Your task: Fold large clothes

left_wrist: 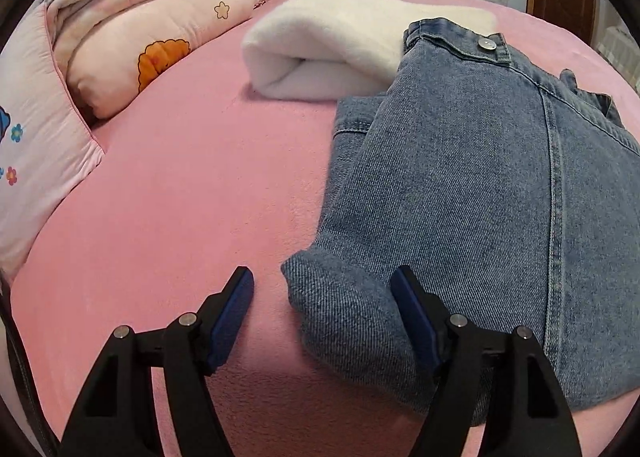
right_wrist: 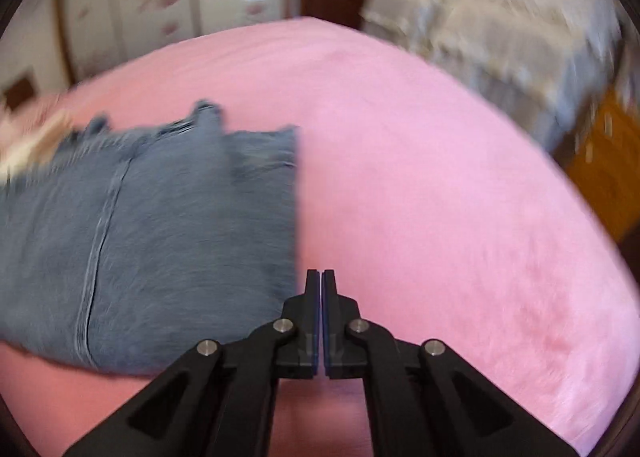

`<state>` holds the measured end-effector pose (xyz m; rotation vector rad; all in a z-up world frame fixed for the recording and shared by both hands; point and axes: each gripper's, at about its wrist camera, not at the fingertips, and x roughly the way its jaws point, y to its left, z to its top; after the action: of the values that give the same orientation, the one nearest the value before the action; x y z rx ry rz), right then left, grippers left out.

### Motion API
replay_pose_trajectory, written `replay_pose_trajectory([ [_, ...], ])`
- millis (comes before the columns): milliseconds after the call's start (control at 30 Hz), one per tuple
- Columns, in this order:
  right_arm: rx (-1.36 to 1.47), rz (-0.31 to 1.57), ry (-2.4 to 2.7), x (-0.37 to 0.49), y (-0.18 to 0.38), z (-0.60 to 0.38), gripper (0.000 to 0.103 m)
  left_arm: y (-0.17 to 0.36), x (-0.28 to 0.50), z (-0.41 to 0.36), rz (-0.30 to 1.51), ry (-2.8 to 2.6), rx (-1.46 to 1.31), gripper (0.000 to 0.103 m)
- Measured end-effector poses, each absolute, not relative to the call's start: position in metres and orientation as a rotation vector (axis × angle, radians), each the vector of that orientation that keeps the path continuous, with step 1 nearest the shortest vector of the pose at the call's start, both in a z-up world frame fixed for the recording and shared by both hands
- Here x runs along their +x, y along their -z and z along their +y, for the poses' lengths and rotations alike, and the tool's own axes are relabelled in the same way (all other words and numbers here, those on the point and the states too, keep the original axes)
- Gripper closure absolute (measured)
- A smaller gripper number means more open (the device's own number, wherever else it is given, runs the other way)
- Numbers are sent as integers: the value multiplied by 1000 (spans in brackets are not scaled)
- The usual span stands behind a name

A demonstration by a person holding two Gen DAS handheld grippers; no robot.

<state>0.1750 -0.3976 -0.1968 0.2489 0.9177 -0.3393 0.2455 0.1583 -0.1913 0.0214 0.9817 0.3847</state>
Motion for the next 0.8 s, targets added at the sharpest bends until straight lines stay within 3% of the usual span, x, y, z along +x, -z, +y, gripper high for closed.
replay_pose_trajectory([
  [333,343,855,214,156,174,-401,103,182,242,154,981,-383,48,32],
  [367,344,852,208,157,171,-401,99,182,241,153,983,-381,54,32],
  [633,430,907,85,159,168,-411,97,182,241,148,985,-376,90,32],
  [700,420,900,48,156,166,-408,76,183,242,147,986,-377,93,32],
  [767,363,892,29,153,162,-403,62,184,242,146,987,-377,91,32],
  [800,330,896,21,154,162,-399,61,184,242,147,987,-377,90,32],
])
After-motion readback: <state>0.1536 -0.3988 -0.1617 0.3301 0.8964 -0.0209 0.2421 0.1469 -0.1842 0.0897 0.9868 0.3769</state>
